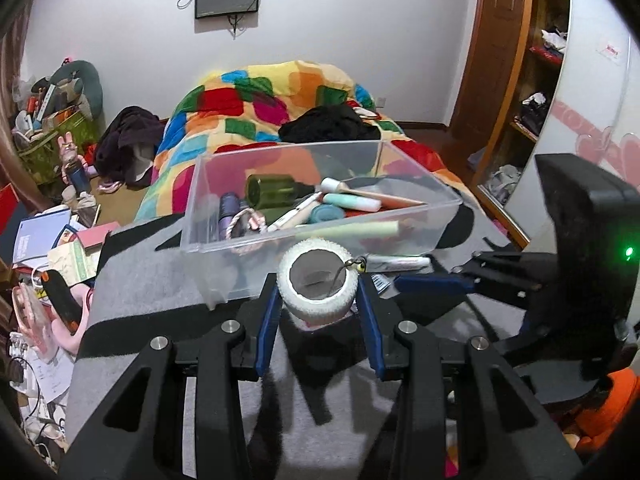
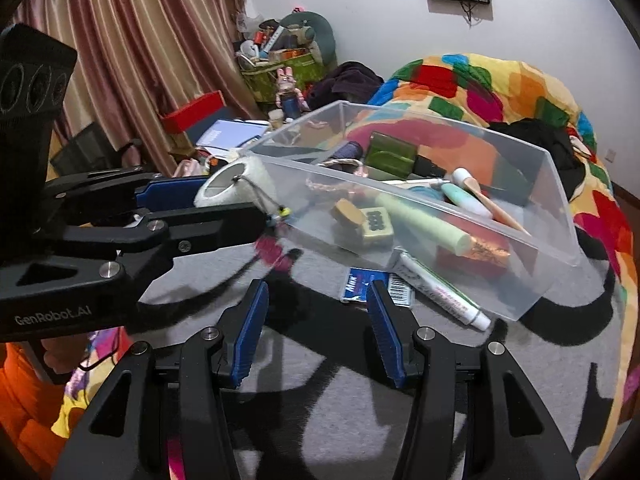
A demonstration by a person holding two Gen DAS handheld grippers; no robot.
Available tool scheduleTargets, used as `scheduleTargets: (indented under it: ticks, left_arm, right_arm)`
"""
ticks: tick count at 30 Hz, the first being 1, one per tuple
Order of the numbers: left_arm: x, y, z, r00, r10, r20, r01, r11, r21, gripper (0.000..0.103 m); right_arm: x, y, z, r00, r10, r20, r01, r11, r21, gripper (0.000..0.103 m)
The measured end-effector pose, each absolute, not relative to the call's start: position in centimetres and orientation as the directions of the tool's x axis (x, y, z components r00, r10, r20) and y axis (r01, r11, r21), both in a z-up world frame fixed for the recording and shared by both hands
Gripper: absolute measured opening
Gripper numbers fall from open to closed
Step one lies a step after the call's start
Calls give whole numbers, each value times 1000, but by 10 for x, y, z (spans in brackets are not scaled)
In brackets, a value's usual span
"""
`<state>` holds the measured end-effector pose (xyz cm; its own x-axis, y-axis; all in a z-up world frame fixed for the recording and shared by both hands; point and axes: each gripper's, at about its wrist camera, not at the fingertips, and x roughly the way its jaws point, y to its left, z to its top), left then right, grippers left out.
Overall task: Organize objects
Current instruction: 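Carry tape roll to box with left tool while right grasps pink keychain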
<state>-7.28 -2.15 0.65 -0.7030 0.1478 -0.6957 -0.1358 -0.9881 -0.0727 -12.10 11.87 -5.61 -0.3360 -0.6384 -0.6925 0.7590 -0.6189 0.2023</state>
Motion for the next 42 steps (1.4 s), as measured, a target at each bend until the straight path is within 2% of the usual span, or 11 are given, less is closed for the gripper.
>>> scheduleTargets:
  ticks: [3, 7, 9, 11, 14, 22, 30, 42]
  left_arm:
    - [-73, -17, 11, -696, 176, -696, -164, -983, -85, 37]
    - [-73, -9, 14, -688, 203, -697, -196, -976, -92, 37]
    - [-73, -7, 14, -684, 214, -698, -205, -974, -97, 37]
    - [-74, -4, 14, -681, 223, -697, -213, -972, -102, 37]
    - [-73, -3, 14, -673, 246, -698, -224, -967, -125, 37]
    - [-76, -13, 12, -684, 220, -696, -177, -975, -135, 37]
    - [-74, -37, 18, -716, 196, -670, -114, -980, -165, 37]
    - [-99, -41, 10, -735, 58, -675, -33, -998, -50, 37]
  right_arm:
    - [-119, 117, -55, -327, -654, -682, 770, -603, 208, 47]
    - [-118, 117, -54, -327, -668, -668, 778, -592, 211, 38]
    - [-118, 119, -53, -325, -680, -657, 780, -585, 219, 32]
    - [-118, 119, -52, -322, -687, -652, 784, -579, 223, 21]
    - [-119, 119, -53, -318, -691, -649, 783, -578, 231, 10]
    - [-129, 126, -54, -342, -686, -643, 749, -612, 254, 8]
    - [-148, 133, -63, -364, -640, -677, 681, -679, 275, 8]
    - [-158, 153, -15, -481, -653, -585, 652, -712, 260, 8]
